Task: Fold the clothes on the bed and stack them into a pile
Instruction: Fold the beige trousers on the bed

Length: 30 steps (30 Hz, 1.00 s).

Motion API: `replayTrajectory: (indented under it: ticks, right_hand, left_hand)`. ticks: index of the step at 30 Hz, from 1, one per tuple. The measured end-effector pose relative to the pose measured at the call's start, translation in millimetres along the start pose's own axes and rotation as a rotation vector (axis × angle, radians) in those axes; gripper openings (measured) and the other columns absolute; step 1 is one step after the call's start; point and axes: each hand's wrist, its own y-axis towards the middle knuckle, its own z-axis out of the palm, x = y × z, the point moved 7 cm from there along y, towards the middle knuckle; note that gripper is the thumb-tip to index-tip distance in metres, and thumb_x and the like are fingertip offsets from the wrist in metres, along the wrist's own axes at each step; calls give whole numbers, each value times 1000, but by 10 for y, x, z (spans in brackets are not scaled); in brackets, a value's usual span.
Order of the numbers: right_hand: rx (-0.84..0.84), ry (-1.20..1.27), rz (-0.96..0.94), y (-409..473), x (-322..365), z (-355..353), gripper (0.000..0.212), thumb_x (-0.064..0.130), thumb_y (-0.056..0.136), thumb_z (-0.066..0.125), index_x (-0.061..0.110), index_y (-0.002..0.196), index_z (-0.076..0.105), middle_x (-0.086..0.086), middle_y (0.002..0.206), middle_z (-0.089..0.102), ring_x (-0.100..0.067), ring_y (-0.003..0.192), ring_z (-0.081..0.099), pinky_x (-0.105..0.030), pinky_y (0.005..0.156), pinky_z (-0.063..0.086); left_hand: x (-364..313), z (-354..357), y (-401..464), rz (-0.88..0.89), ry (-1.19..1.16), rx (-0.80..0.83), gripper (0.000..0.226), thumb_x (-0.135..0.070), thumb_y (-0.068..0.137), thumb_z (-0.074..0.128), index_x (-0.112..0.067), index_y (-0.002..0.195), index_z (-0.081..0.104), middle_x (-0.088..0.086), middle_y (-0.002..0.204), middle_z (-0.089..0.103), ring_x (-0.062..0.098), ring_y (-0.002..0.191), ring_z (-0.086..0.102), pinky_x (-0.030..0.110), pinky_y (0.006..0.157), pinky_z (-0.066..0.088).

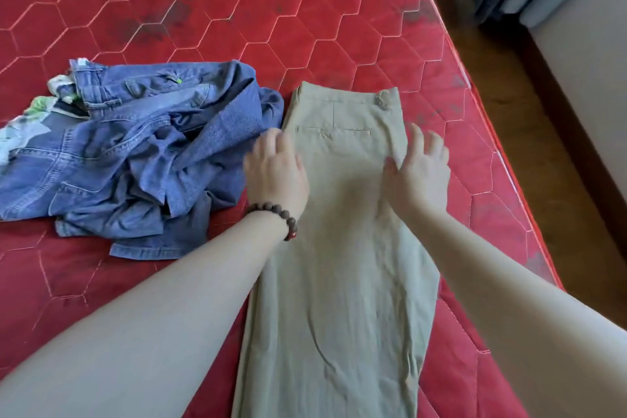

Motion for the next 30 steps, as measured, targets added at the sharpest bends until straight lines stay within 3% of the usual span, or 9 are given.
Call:
replayTrajectory:
  ticks: [3, 6, 8, 11, 17, 26, 30]
  right_hand:
    - [97, -87, -296, -509, 335, 402, 51, 14, 95, 45, 6, 144, 37, -17, 153, 29, -32, 144, 20, -47, 118, 13]
    - [258, -177, -378, -1007, 263, 886, 55, 18, 102, 30, 12, 154, 15, -6, 163, 8, -17, 149, -8, -42, 119, -11]
    - [232, -181, -337, -1186, 134, 960, 55, 24, 103, 27, 12, 154, 12, -5, 163, 8, -13, 147, -12, -41, 120, -8]
    - [192, -157, -262, -1415, 56, 947, 61, 36, 97, 16, 12, 154, 17, -5, 162, 11, -17, 150, 0, -42, 121, -1]
    - [258, -228, -267, -2040, -40, 961, 63, 42, 95, 9, 22, 155, 14, -3, 163, 4, -20, 150, -5, -47, 120, -5]
    - [323, -247, -210, -3179, -209, 957, 58, 43, 95, 7, 32, 151, -4, 1, 162, -6, -19, 149, -12, -47, 119, -10]
    - [352, -234, -141, -3864, -269, 925, 59, 43, 96, 7, 31, 153, -1, 0, 161, -9, -20, 148, -15, -47, 119, -10]
  left_hand:
    - [-317, 376, -524, 305, 65, 252, 49, -17, 97, 37, -13, 146, 39, 7, 159, 23, 24, 148, 17, 41, 119, 13]
    - [-134, 724, -1029, 337, 215, 448, 56, -26, 102, 21, -22, 155, 4, -4, 164, -4, 16, 149, -11, 38, 121, -7]
    - [-2, 703, -1177, 327, 228, 417, 56, -34, 101, 16, -26, 155, 6, -4, 164, -2, 17, 150, -6, 40, 121, -4]
    - [76, 625, -1338, 332, 235, 361, 59, -39, 98, 17, -26, 155, 14, 0, 163, 9, 21, 150, 5, 43, 122, 2]
    - [273, 525, -1928, 301, 270, 415, 60, -40, 99, 16, -25, 155, 0, 3, 163, -6, 24, 150, -8, 43, 121, -1]
    - [482, 251, -3070, 303, 251, 462, 59, -39, 99, 8, -23, 155, 2, 4, 163, -6, 24, 150, -8, 44, 121, -4]
    - [637, 111, -3664, 363, 255, 527, 61, -39, 98, 10, -24, 155, -4, 4, 163, -11, 23, 149, -13, 45, 120, -7]
